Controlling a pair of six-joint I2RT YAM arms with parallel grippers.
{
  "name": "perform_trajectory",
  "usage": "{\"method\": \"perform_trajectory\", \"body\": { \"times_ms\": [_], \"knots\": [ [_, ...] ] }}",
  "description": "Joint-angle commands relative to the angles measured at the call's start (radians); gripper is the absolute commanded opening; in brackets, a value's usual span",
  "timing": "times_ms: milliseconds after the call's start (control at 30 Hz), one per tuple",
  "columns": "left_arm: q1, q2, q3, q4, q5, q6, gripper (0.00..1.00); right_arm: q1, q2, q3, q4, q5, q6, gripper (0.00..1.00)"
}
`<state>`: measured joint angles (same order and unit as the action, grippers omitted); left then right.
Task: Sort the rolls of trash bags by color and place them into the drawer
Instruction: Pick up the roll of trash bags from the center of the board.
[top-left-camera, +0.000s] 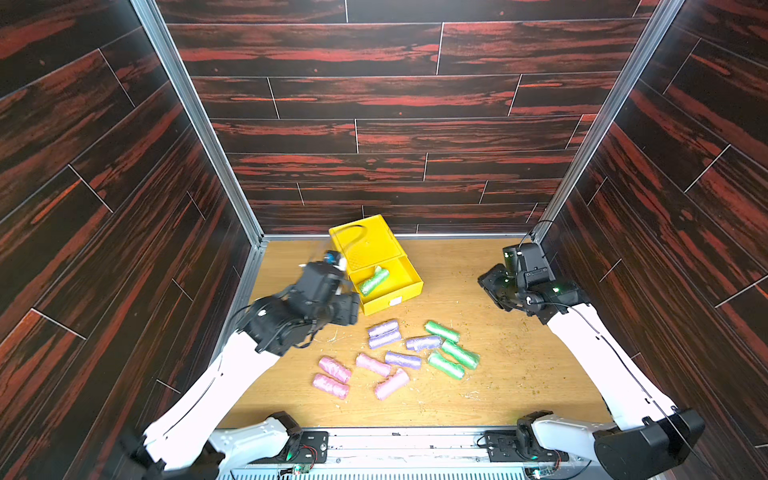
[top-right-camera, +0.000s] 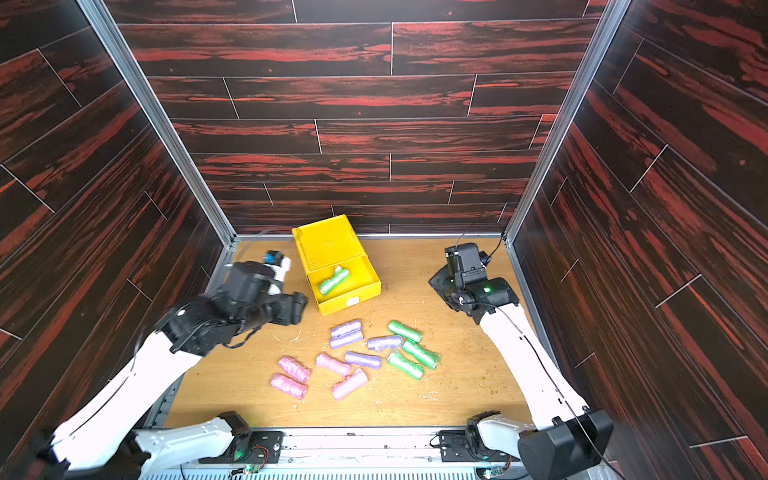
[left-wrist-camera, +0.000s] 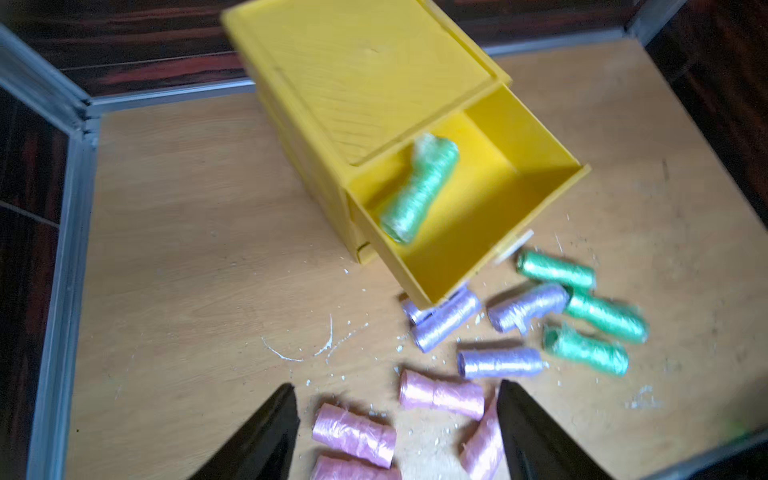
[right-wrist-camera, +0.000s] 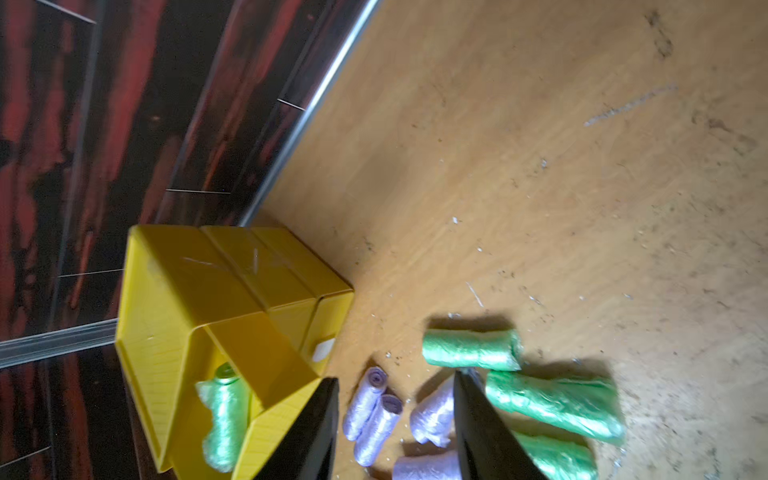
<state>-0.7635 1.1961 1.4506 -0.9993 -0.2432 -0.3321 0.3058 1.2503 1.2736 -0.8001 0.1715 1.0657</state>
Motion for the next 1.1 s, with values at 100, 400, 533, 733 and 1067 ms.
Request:
{"method": "perform_trajectory", "body": {
  "times_ms": [100, 400, 533, 733, 1067],
  "knots": [
    [-0.263, 0.225, 0.112, -0.111, 0.018, 0.211, 0.81, -0.187, -0.066, -0.046, -0.025, -0.119, -0.063, 0.48],
    [-0.368, 0.489, 0.201, -0.062, 0.19, 0.541, 0.76, -0.462, -0.126, -0.065, -0.023, -0.25, -0.138, 0.48],
    [-0.375, 0.546, 0.163, -0.027, 0.27, 0.747, 0.75, -0.552, -0.129, -0.069, -0.025, -0.307, -0.166, 0.48],
    [-0.375, 0.501, -0.06, 0.286, 0.245, 0.999, 0.75, -0.655, -0.12, -0.096, -0.007, -0.4, -0.201, 0.48],
    [-0.375, 0.734, 0.074, 0.312, 0.299, 1.13, 0.7, -0.74, -0.099, -0.131, 0.013, -0.494, -0.236, 0.47]
  ]
}}
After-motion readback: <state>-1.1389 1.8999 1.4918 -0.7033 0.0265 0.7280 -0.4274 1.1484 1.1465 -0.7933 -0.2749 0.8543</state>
